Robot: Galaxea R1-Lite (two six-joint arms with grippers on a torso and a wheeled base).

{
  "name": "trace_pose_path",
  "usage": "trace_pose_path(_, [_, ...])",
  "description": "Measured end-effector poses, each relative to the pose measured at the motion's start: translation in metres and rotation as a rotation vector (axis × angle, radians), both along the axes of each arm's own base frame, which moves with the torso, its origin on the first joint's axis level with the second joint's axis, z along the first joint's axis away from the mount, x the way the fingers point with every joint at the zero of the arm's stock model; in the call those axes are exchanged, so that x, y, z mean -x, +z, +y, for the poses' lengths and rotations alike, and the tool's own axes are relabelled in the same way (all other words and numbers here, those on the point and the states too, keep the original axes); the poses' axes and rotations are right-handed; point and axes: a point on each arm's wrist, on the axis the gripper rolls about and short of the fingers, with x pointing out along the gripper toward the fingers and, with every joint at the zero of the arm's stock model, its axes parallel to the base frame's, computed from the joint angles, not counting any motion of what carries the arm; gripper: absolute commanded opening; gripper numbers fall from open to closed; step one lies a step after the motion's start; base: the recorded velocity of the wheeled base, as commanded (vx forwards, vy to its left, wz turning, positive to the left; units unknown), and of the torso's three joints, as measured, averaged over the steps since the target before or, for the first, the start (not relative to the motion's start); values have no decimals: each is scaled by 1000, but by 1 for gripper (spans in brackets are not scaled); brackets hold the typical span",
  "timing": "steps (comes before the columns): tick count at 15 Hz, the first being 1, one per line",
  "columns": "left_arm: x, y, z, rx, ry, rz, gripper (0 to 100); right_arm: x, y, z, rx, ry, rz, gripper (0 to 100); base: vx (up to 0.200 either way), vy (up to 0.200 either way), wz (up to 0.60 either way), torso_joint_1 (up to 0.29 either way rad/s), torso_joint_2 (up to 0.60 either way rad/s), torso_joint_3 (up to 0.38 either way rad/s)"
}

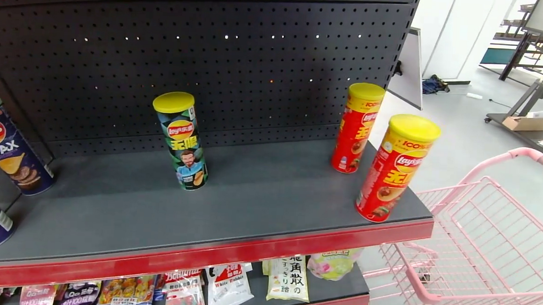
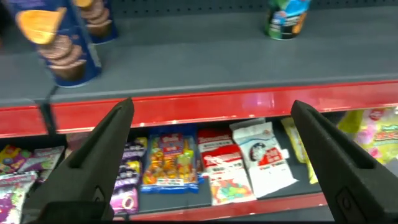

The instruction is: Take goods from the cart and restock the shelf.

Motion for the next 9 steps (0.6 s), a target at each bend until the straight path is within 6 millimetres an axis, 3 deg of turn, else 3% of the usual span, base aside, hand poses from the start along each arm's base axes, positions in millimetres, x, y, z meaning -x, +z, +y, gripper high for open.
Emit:
trace_pose_path(3, [0,0,0,0,0,0,100,0,-1,0,1,-5,5,0,0,200,0,2,4,2])
trace_pose_path(8, [0,0,0,0,1,0,100,-1,-4,0,3,-8,14,0,0,0,0,0,0,0])
trace_pose_path(9, [0,0,0,0,1,0,100,-1,-5,0,4,-8,16,0,0,0,600,7,2,2])
